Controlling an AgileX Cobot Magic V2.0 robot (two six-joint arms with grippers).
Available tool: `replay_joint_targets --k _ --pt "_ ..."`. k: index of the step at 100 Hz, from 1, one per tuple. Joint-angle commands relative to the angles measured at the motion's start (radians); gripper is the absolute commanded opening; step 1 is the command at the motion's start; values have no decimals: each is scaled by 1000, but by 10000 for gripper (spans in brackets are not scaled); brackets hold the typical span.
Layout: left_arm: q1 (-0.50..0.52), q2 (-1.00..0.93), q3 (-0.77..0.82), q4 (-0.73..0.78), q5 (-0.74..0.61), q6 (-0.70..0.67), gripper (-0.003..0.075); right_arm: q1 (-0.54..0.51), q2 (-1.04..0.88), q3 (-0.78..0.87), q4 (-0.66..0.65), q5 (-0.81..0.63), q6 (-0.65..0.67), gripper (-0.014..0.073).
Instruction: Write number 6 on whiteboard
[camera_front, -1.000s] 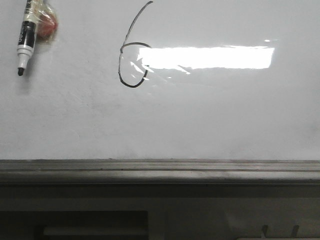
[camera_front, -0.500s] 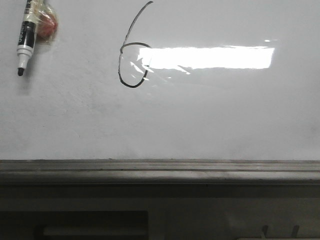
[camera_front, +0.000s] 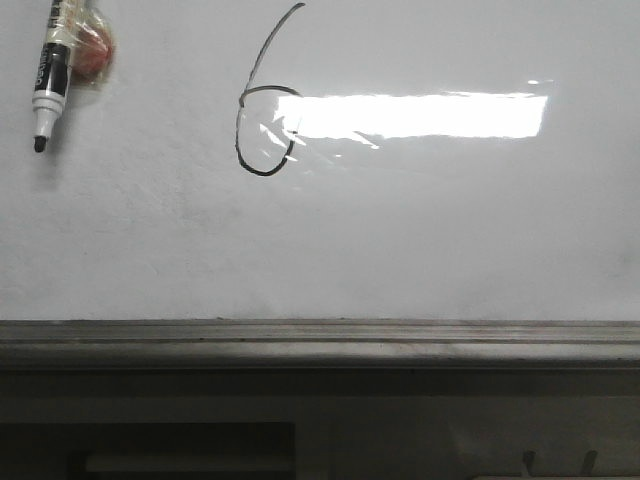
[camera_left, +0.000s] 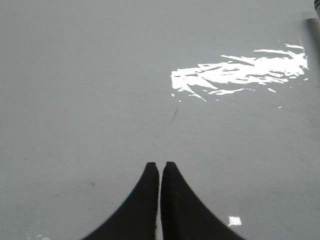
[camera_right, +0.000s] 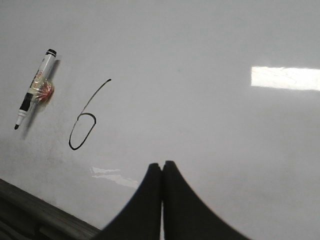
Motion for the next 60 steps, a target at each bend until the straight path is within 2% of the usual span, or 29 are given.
replay_joint_targets --k 1,26,60 --pt "2 -33 50 24 -75 -27 -20 -5 11 -24 17 -61 -9 -65" --pt "-76 -33 50 24 -73 -35 -20 -5 11 -24 17 -61 -9 -65" --pt "-75 -31 48 3 -48 -35 -20 -5 11 -24 17 -61 -9 -65"
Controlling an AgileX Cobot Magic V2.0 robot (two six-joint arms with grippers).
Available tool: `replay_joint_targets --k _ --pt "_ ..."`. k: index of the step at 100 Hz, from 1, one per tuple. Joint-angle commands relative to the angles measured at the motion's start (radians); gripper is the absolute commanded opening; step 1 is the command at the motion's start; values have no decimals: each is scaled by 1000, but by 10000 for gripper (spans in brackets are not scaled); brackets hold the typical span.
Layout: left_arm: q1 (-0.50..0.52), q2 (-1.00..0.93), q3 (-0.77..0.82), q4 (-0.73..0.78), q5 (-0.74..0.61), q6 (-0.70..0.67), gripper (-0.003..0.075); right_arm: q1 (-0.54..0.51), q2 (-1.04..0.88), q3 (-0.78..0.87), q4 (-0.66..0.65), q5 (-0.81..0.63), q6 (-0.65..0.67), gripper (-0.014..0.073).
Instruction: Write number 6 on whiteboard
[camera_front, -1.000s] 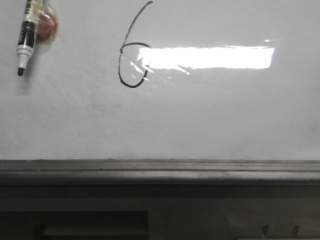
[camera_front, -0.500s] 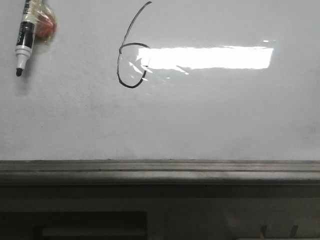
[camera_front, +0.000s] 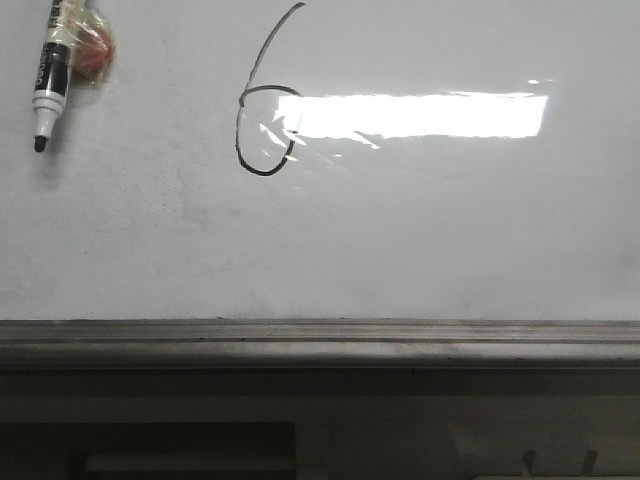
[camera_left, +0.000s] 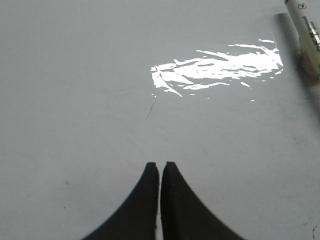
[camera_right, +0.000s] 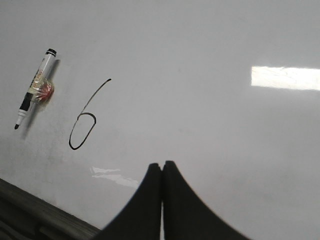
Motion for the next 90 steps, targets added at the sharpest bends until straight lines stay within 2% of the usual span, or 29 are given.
replay_joint_targets --k 1,63,73,77,87,90 --pt "-7 -31 48 -12 -69 -14 -20 -5 11 -24 17 -61 -9 -65" --pt "-7 -31 48 -12 -69 -14 -20 -5 11 -22 8 -75 -9 -65" --pt "-7 -31 48 -12 -69 -14 -20 -5 11 -14 -133 -129 0 -65" --pt "-7 -31 48 -12 -69 -14 -20 -5 11 -4 -202 -177 53 -65" --pt "-7 -31 48 -12 -69 -14 -20 -37 11 27 -535 -240 310 -65" --pt "-7 -31 48 -12 -69 -14 -20 -60 11 36 -600 -244 383 -65"
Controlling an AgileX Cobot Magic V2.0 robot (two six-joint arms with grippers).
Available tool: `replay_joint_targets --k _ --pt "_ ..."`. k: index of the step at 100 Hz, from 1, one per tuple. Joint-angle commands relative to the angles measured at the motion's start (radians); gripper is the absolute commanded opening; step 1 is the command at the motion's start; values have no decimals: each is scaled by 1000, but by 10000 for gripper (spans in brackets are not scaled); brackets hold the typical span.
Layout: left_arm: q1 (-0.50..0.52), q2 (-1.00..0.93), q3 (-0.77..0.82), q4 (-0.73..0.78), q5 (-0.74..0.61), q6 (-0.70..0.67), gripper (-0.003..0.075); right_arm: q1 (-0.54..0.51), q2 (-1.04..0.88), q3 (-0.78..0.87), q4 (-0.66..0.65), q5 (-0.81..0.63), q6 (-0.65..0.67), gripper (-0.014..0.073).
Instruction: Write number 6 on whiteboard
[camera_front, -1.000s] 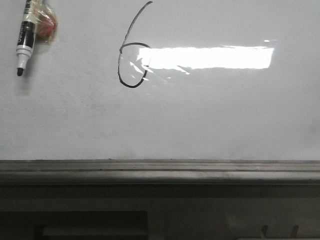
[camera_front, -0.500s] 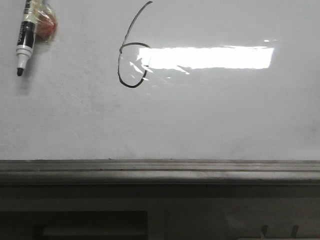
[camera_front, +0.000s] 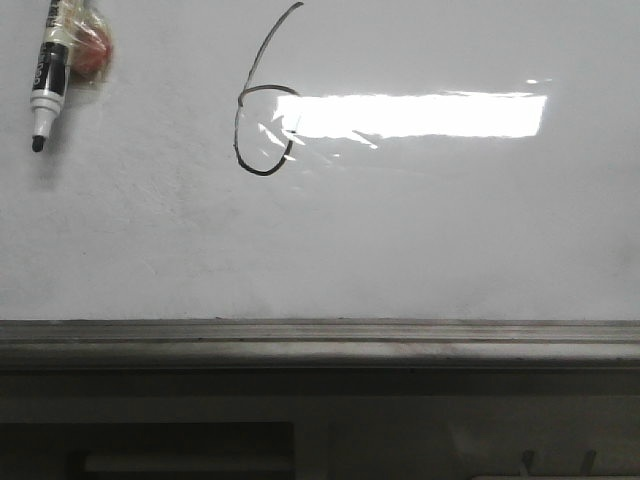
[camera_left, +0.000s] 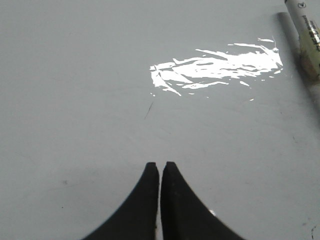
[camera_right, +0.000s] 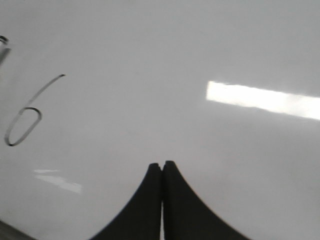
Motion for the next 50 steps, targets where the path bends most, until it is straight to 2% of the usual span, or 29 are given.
replay_joint_targets --k 1,7,28,50 --pt "-7 -31 48 -9 -70 -13 -20 -44 11 -3 -232 -112 195 -65" --pt "-7 -31 48 -9 -70 -13 -20 -98 13 22 -297 -112 245 -65" --pt "-7 -31 48 -9 -70 -13 -20 -286 13 103 -369 -114 247 -65" --pt "-7 -31 48 -9 -70 -13 -20 -307 -40 200 -378 -191 249 -65"
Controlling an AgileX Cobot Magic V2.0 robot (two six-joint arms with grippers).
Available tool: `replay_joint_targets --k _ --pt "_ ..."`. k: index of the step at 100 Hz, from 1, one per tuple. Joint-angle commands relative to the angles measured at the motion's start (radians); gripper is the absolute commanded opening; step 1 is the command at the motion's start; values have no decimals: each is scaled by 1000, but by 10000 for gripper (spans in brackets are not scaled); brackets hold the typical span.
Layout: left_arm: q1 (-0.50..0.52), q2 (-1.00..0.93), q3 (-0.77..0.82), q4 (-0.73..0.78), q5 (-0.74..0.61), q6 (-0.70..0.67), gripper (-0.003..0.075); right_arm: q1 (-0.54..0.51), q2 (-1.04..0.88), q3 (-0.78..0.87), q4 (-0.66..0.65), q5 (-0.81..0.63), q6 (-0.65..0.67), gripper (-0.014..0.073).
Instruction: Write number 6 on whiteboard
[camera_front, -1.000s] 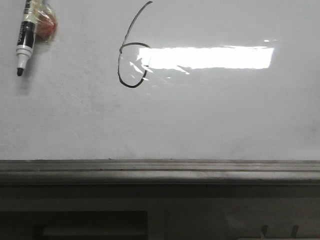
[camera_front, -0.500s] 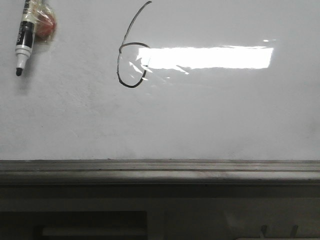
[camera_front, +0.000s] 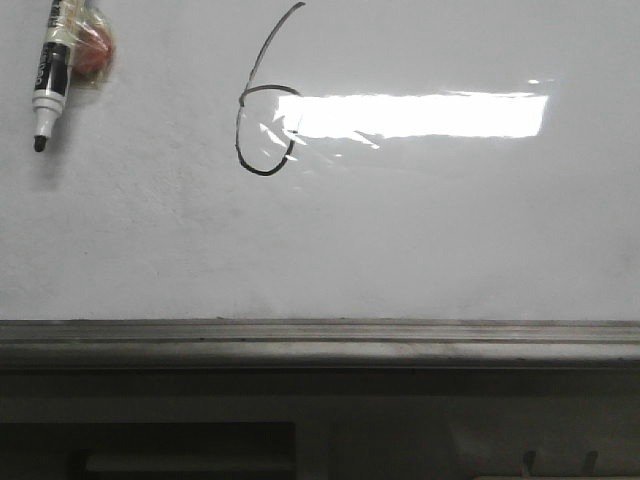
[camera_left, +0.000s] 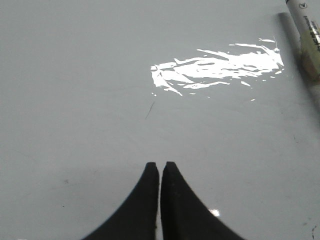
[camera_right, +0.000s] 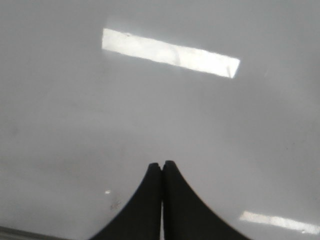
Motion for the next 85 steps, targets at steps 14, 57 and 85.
replay_joint_targets --k 14,57,85 --pt "-7 -31 48 -9 -70 -10 -20 -8 -26 23 -28 -71 10 -65" --pt "-7 -31 48 -9 -70 -10 -20 -8 -26 23 -28 -65 10 -65" --pt "-7 -31 48 -9 -70 -10 -20 -8 -26 23 -28 -65 10 -65"
